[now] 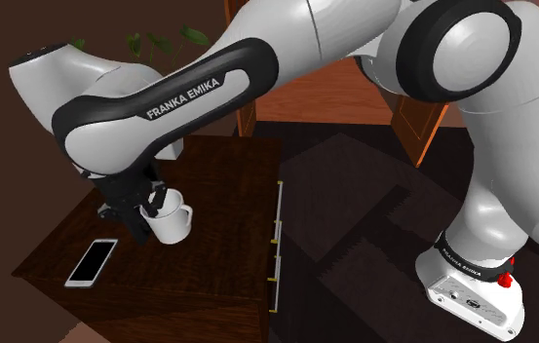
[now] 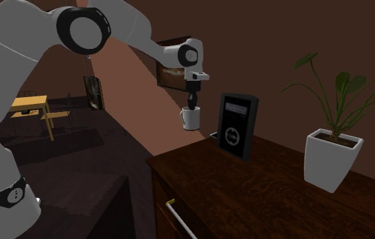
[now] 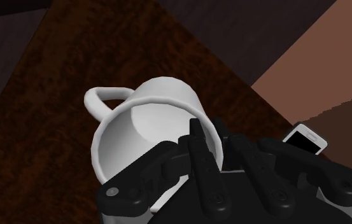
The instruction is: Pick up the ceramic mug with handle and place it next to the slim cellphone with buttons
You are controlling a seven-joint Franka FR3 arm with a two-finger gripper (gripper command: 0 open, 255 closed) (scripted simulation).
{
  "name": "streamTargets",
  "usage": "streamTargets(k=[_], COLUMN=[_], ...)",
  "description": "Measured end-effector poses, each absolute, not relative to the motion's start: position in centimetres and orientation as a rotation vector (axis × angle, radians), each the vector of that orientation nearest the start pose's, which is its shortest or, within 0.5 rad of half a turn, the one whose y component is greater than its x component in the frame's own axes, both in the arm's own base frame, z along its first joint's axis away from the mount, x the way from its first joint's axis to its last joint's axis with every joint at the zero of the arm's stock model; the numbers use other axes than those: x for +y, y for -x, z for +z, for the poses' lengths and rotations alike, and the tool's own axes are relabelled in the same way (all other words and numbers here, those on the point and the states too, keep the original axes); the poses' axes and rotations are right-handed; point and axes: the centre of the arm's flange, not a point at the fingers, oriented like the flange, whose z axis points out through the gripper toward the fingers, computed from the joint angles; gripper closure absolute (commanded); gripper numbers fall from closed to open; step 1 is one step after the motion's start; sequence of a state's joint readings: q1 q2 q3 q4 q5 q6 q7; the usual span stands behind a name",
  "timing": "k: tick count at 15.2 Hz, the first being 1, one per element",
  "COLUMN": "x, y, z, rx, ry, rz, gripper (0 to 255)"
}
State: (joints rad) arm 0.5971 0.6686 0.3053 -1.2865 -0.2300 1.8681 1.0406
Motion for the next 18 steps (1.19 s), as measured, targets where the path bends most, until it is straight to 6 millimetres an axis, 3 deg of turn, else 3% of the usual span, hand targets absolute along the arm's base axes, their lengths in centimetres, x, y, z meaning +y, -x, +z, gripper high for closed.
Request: streamTargets(k=[18], x=[52.5], y=[-50.1], z=[26.7], rx=[0.194], ry=[3.199], rz=[0.014], gripper=[255])
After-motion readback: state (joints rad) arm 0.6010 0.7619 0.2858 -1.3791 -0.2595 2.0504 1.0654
